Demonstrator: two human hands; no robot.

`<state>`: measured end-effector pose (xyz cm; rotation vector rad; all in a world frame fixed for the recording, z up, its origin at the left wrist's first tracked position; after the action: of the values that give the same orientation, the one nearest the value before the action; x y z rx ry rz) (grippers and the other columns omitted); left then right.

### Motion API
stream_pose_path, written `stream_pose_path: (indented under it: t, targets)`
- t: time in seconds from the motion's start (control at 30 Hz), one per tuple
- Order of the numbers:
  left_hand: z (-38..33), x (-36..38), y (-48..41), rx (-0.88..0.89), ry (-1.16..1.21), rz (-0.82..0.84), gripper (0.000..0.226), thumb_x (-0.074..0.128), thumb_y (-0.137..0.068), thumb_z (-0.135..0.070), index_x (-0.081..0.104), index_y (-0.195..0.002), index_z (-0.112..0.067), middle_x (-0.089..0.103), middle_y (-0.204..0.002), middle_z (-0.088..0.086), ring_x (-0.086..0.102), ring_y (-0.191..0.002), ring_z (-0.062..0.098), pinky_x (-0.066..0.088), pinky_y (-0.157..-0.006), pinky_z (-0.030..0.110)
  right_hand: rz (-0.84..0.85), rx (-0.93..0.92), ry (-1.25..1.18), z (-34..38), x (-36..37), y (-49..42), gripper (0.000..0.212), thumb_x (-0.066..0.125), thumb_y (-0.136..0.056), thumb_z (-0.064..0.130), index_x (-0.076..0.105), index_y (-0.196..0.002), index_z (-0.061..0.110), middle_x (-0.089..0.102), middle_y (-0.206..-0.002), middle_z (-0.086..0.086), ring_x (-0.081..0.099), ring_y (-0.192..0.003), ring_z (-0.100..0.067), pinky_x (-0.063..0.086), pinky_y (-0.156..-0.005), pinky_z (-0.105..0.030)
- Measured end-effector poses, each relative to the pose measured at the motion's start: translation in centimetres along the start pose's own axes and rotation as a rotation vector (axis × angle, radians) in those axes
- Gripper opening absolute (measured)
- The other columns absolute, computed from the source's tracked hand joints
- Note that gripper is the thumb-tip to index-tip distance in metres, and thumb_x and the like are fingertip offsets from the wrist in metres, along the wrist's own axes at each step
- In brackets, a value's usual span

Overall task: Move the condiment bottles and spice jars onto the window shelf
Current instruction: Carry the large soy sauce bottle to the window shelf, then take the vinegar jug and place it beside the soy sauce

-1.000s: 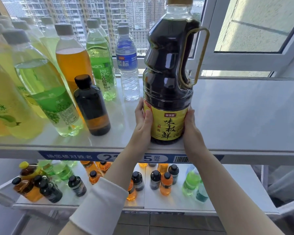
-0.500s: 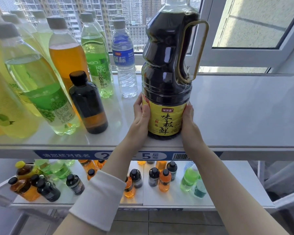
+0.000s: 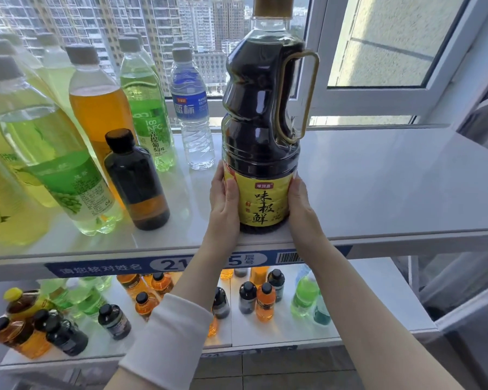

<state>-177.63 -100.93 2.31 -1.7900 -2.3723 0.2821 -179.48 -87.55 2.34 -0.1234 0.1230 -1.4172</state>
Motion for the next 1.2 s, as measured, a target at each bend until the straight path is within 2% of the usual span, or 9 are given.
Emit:
stream_pose_path:
  t: [0.13, 0.2, 0.27, 0.4, 0.57, 0.7, 0.8, 0.97, 1.2]
  targets:
    - [-0.2, -0.5, 2.3, 0.004, -0.039, -0.115, 0.053, 0.037, -0.095, -0.043, 0.028, -0.142, -0.020, 0.028, -0.146, 0.001, 0.027, -0.134, 0.006, 0.023, -0.113, 0.026, -0.111, -0.029, 0.002, 0.4, -0.8, 2.9, 0.056, 0.019, -0.095, 0.050, 0.034, -0.140, 0.020, 0.044, -0.133, 0.011, 0.043, -0.115, 0.011, 0.033, -0.085, 0.004]
    - [-1.4, -0.9, 4.6, 0.139, -0.059, -0.193, 0.045, 0.040, -0.097, -0.027, 0.030, -0.139, -0.017, 0.028, -0.147, 0.000, 0.023, -0.138, 0.008, 0.019, -0.112, 0.016, -0.212, -0.082, -0.002, 0.1, -1.8, 5.0, 0.072, 0.021, -0.082, 0.070, 0.041, -0.135, 0.026, 0.046, -0.136, 0.011, 0.041, -0.124, 0.003, 0.030, -0.096, -0.002]
    - [-2.3, -1.0, 7.1, 0.334, -0.071, -0.231, 0.040, 0.040, -0.096, -0.018, 0.035, -0.135, -0.013, 0.035, -0.143, 0.004, 0.027, -0.138, 0.015, 0.021, -0.113, 0.022, -0.327, -0.161, 0.039, -0.6, -3.0, 7.5, 0.068, 0.025, -0.083, 0.073, 0.048, -0.127, 0.027, 0.052, -0.131, 0.011, 0.043, -0.126, 0.000, 0.031, -0.105, -0.014]
    - [-1.2, 1.6, 11.7, 0.488, -0.134, -0.127, 0.034, 0.039, -0.094, -0.007, 0.042, -0.126, 0.000, 0.045, -0.132, 0.017, 0.040, -0.129, 0.025, 0.033, -0.108, 0.037, -0.508, -0.156, 0.263, -3.6, -5.7, 13.4, 0.048, 0.031, -0.093, 0.047, 0.053, -0.122, 0.015, 0.054, -0.118, 0.011, 0.048, -0.114, 0.000, 0.033, -0.097, -0.009]
    - [2.8, 7.4, 18.1, 0.395, -0.397, 0.159, 0.035, 0.043, -0.090, -0.013, 0.049, -0.125, -0.014, 0.051, -0.121, -0.006, 0.048, -0.112, 0.009, 0.043, -0.096, 0.040, -0.593, 0.065, 0.547, -8.0, -10.9, 22.3, 0.038, 0.042, -0.096, 0.033, 0.052, -0.125, 0.011, 0.048, -0.120, 0.007, 0.044, -0.121, -0.013, 0.029, -0.099, -0.016]
    - [7.0, 12.3, 25.5, 0.360, -0.682, 0.459, 0.040, 0.053, -0.084, -0.007, 0.055, -0.123, -0.017, 0.060, -0.117, 0.009, 0.055, -0.105, 0.032, 0.040, -0.091, 0.044, -0.676, 0.147, 0.694, -9.7, -15.1, 32.2, 0.043, 0.046, -0.090, 0.034, 0.057, -0.120, 0.006, 0.054, -0.125, -0.010, 0.047, -0.122, -0.023, 0.031, -0.105, -0.026]
    - [9.0, 16.2, 34.7, 0.323, -0.781, 0.675, 0.043, 0.049, -0.081, -0.015, 0.056, -0.123, -0.020, 0.059, -0.118, 0.010, 0.053, -0.109, 0.035, 0.037, -0.095, 0.045, -0.740, 0.264, 0.826, -10.9, -18.3, 43.2, 0.048, 0.044, -0.089, 0.040, 0.059, -0.118, 0.006, 0.056, -0.125, -0.012, 0.047, -0.122, -0.025, 0.025, -0.099, -0.016]
    - [9.0, 23.3, 51.7, 0.385, -0.850, 1.061, 0.054, 0.052, -0.084, -0.012, 0.042, -0.136, -0.022, 0.042, -0.142, 0.006, 0.028, -0.137, 0.028, 0.011, -0.112, 0.044, -0.929, 0.510, 0.988, -11.5, -23.6, 62.0, 0.056, 0.040, -0.085, 0.045, 0.063, -0.112, 0.002, 0.061, -0.117, -0.018, 0.055, -0.113, -0.037, 0.036, -0.097, -0.036]
    - [5.9, 30.3, 70.4, 0.632, -0.763, 1.462, 0.048, 0.043, -0.093, -0.019, 0.032, -0.140, -0.020, 0.027, -0.151, 0.007, 0.013, -0.142, 0.024, 0.001, -0.115, 0.038, -1.122, 0.800, 1.045, -10.4, -27.7, 80.0, 0.042, 0.058, -0.089, 0.030, 0.056, -0.122, 0.002, 0.055, -0.127, -0.017, 0.046, -0.124, -0.036, 0.036, -0.104, -0.047]
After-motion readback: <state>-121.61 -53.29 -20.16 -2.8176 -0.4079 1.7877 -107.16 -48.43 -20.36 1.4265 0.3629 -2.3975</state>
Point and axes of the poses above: each hand's wrist, its own y-axis away from the middle knuckle, its own x-axis out of the palm, z = x × y, the point moved 8 cm from there along -y, towards the middle knuckle
